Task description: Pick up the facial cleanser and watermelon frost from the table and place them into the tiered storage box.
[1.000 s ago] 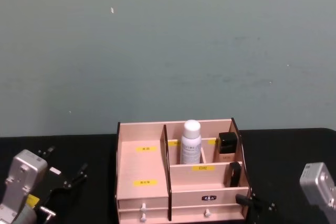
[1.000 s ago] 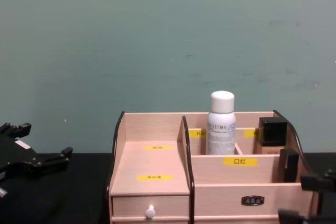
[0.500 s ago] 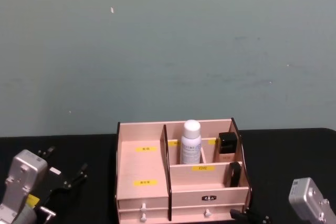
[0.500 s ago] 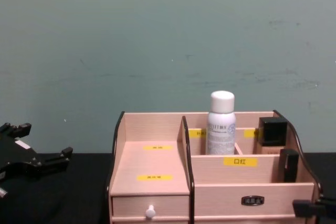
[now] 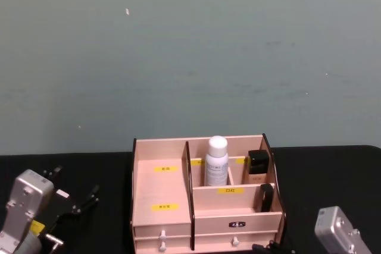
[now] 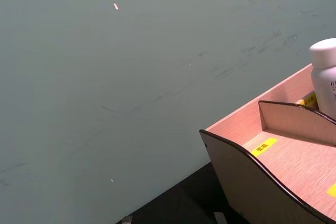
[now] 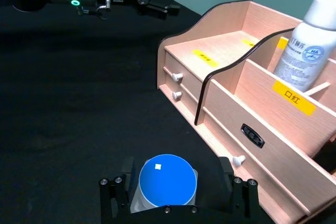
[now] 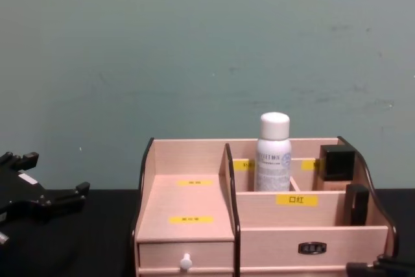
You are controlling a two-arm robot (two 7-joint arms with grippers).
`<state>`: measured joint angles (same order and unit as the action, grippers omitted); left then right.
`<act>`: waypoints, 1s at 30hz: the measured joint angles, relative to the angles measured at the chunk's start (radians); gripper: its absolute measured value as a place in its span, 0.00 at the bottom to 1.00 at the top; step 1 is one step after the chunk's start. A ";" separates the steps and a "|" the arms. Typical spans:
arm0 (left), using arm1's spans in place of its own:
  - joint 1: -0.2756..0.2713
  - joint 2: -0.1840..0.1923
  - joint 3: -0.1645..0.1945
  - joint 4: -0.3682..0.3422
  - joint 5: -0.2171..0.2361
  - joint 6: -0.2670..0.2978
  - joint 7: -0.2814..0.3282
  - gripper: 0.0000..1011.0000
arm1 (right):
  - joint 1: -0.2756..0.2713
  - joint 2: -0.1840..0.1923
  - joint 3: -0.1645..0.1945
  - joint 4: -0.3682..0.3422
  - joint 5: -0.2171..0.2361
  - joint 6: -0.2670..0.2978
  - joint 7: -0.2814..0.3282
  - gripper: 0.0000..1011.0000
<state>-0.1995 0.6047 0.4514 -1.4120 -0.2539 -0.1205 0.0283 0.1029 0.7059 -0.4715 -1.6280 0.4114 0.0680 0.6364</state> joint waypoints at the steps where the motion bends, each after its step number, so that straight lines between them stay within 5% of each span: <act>1: 0.000 0.000 0.000 0.000 0.000 0.000 0.000 0.99 | 0.003 -0.002 -0.003 0.003 -0.001 0.002 0.000 0.99; 30: 0.000 0.000 0.000 0.000 0.000 0.000 0.000 0.99 | 0.085 -0.053 -0.072 0.083 -0.024 0.071 0.007 0.99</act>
<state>-0.1996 0.6047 0.4514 -1.4120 -0.2539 -0.1205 0.0283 0.1881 0.6533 -0.5434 -1.5452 0.3872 0.1386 0.6434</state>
